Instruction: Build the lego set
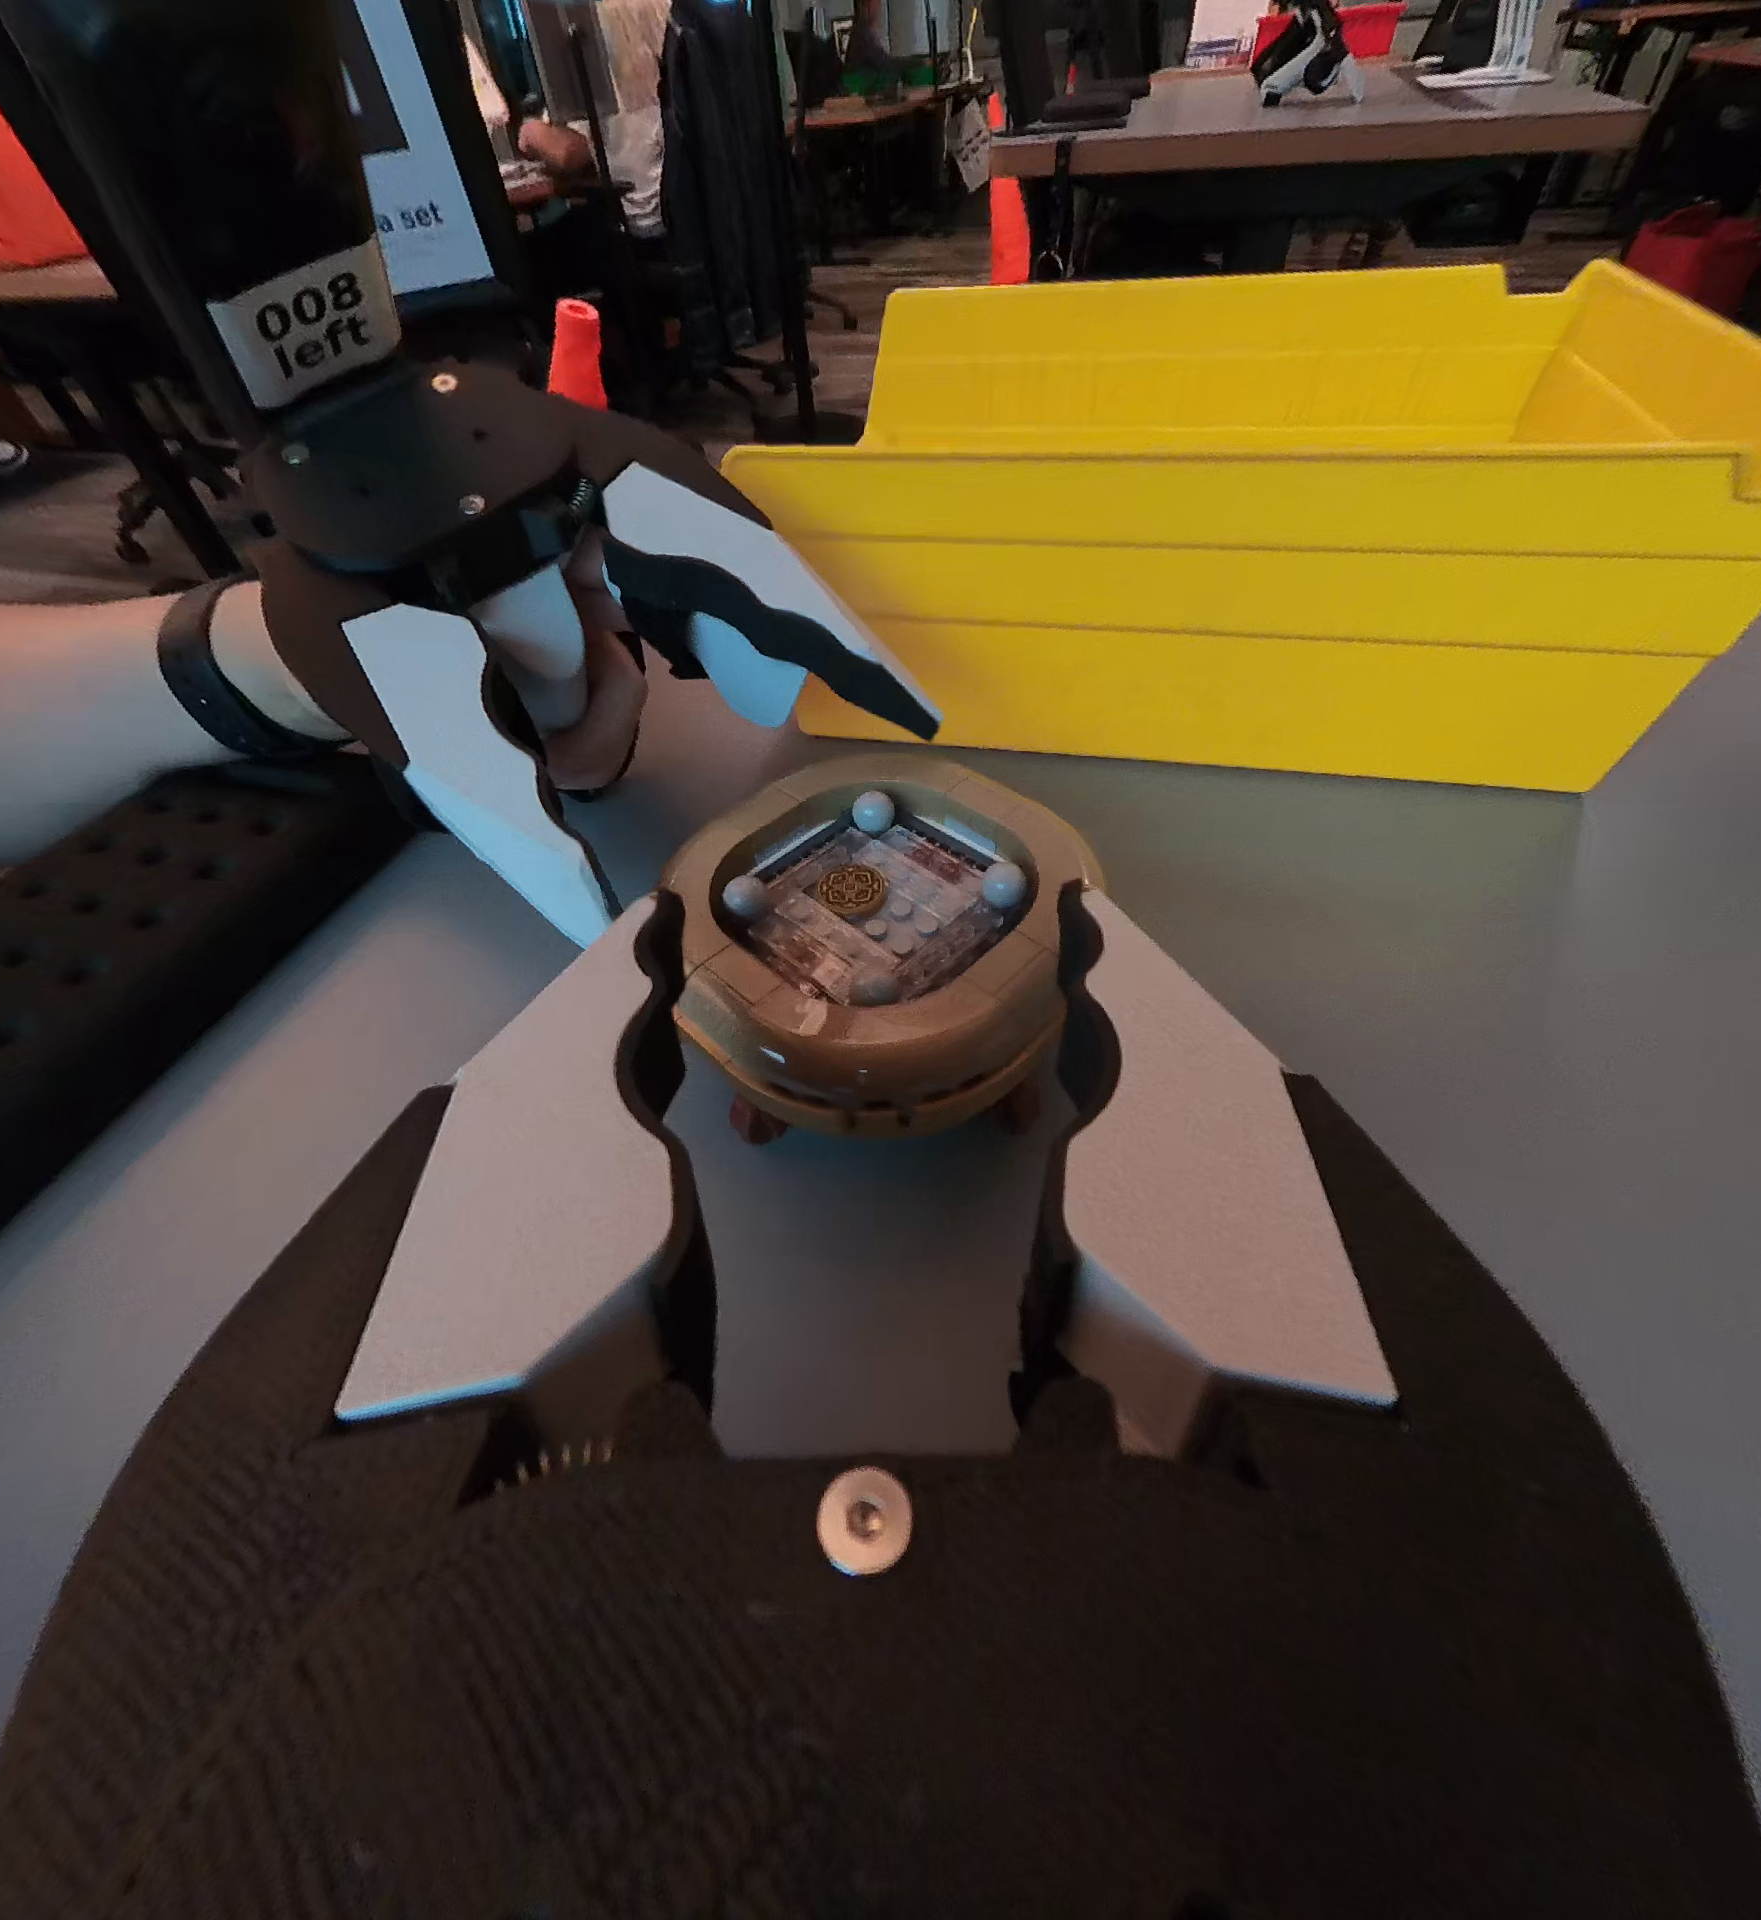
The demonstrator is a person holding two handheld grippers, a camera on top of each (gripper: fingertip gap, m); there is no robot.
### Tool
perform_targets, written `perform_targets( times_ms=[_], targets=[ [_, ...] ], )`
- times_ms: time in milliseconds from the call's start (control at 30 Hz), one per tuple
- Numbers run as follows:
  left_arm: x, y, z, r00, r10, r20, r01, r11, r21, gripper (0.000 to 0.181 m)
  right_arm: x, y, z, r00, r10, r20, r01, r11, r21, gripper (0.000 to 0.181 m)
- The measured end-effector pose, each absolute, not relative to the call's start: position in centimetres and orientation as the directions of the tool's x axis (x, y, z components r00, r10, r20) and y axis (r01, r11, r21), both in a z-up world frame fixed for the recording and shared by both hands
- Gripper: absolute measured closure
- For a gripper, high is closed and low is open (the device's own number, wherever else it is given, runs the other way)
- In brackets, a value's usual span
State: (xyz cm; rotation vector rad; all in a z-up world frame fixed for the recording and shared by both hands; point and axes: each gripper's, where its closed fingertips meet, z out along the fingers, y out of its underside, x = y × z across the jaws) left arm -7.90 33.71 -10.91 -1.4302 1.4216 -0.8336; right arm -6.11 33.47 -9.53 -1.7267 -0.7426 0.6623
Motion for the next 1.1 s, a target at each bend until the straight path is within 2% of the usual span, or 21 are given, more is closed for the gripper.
perform_targets(
  times_ms=[100,267,400,533,600,700,767,867,1000,1100],
  targets=[
    [-8.0,33.8,-10.9,0.105,-0.985,-0.134,-0.357,0.088,-0.930,0.092,-5.8,33.6,-10.6,0.665,0.746,-0.026,0.223,-0.233,-0.947,0.108],
    [-8.1,33.8,-10.3,0.114,-0.985,-0.131,-0.337,0.086,-0.938,0.094,-5.9,33.3,-9.3,0.662,0.749,-0.032,0.205,-0.221,-0.953,0.108],
    [-9.1,33.9,-7.0,0.152,-0.988,-0.003,-0.188,-0.026,-0.982,0.095,-4.5,31.1,-2.1,0.716,0.697,0.041,0.193,-0.141,-0.971,0.104],
    [-9.9,33.5,-7.2,0.172,-0.985,0.007,-0.234,-0.048,-0.971,0.095,-1.0,24.9,8.2,0.848,0.473,0.237,0.283,-0.026,-0.959,0.103],
    [-10.0,33.0,-7.1,0.172,-0.983,-0.065,-0.251,0.020,-0.968,0.095,1.3,20.4,10.2,0.887,0.340,0.311,0.344,-0.038,-0.938,0.104],
    [-9.3,31.9,-6.8,0.133,-0.974,-0.182,-0.287,0.137,-0.948,0.094,6.8,13.6,7.9,0.914,0.093,0.395,0.406,-0.193,-0.893,0.109],
    [-8.3,31.2,-6.5,0.110,-0.959,-0.262,-0.310,0.218,-0.925,0.094,10.1,9.3,4.6,0.915,-0.055,0.400,0.369,-0.290,-0.883,0.110],
    [-5.7,27.1,-5.7,-0.018,-0.971,-0.238,-0.294,0.232,-0.927,0.096,13.5,4.5,-1.4,0.880,-0.173,0.443,0.352,-0.388,-0.852,0.110],
    [-1.5,18.5,-8.8,-0.299,-0.926,-0.228,-0.381,0.335,-0.862,0.100,15.5,1.5,-9.8,0.924,-0.116,0.363,0.234,-0.579,-0.781,0.114],
    [0.3,15.7,-12.9,-0.406,-0.852,-0.330,-0.468,0.504,-0.726,0.102,11.1,2.1,-11.8,0.993,0.100,0.060,0.105,-0.548,-0.830,0.115]
  ],
)
